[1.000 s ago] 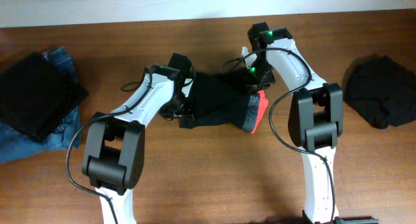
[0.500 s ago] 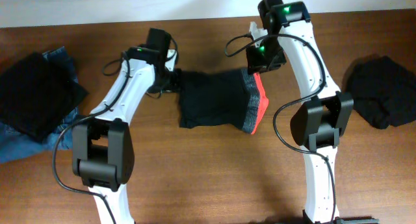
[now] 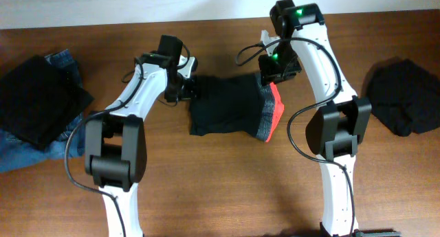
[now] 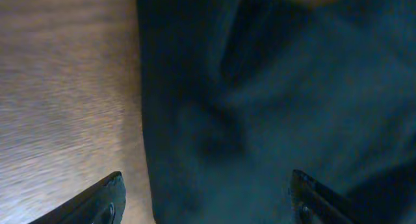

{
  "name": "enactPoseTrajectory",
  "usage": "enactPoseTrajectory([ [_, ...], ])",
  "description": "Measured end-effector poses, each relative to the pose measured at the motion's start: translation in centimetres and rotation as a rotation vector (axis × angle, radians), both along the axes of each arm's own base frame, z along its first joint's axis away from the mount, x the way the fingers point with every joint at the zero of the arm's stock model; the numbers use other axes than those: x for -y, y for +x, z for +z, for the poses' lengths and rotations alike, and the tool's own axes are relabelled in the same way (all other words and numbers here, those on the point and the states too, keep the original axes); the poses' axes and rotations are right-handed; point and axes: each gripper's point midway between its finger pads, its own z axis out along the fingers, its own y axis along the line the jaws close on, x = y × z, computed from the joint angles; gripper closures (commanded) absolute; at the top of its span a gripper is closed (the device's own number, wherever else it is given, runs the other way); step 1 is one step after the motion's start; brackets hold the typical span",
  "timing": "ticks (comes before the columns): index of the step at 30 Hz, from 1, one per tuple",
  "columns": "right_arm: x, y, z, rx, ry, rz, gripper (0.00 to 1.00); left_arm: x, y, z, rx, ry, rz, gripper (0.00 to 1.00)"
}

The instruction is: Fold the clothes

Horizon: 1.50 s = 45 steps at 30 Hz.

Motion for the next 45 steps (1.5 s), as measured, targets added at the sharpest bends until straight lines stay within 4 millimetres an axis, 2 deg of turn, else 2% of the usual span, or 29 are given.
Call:
enactPoseTrajectory([
  [7,0.0,-0.6,-2.7,-0.044,-0.008,0.005,0.6,0.7,-0.4,-1.7,-0.041,-0.034,-0.013,0.2],
  [8,0.1,-0.8,-3.3,-0.056,-0.01,0.005,0.6,0.9,-0.5,-1.8,-0.05,-0.048,-0.017,0.24],
  [11,0.2,-1.4,-5.0,-0.082,-0.015,0.005,0.59,1.4,-0.7,-2.1,-0.065,-0.078,-0.03,0.55],
  [15,0.3,-1.9,-7.4,-0.104,-0.019,0.005,0.6,1.8,-1.0,-2.2,-0.081,-0.105,-0.039,0.92],
  [16,0.3,-2.0,-7.9,-0.107,-0.019,0.005,0.59,1.9,-1.0,-2.2,-0.081,-0.108,-0.043,0.98],
  [17,0.3,-2.2,-8.4,-0.111,-0.02,0.006,0.59,1.9,-1.1,-2.2,-0.083,-0.113,-0.046,1.0],
  [23,0.3,-2.2,-8.8,-0.098,-0.017,0.005,0.59,1.8,-1.2,-2.1,-0.094,-0.127,-0.041,1.0],
  [26,0.2,-2.2,-8.9,-0.097,-0.013,0.005,0.6,1.7,-1.2,-1.9,-0.097,-0.141,-0.037,0.95],
  [31,0.2,-2.2,-8.8,-0.096,-0.008,0.005,0.59,2.1,-1.2,-1.7,-0.1,-0.171,-0.042,0.93],
  [32,0.2,-2.2,-8.8,-0.096,-0.008,0.004,0.59,2.2,-1.2,-1.7,-0.101,-0.173,-0.043,0.98],
  [34,0.1,-2.1,-8.8,-0.096,-0.007,0.004,0.59,2.2,-1.3,-1.6,-0.102,-0.176,-0.043,1.0],
  [38,0.0,-2.2,-8.8,-0.098,0.001,0.005,0.49,2.1,-1.2,-1.6,-0.101,-0.175,-0.041,1.0],
  [41,-0.3,-2.3,-8.6,-0.102,0.021,0.004,0.44,1.4,-1.3,-1.9,-0.11,-0.153,-0.029,1.0],
  [45,-1.1,-2.0,-7.6,-0.098,0.061,0.004,0.4,-1.2,-1.5,-2.6,-0.141,-0.078,0.018,1.0],
])
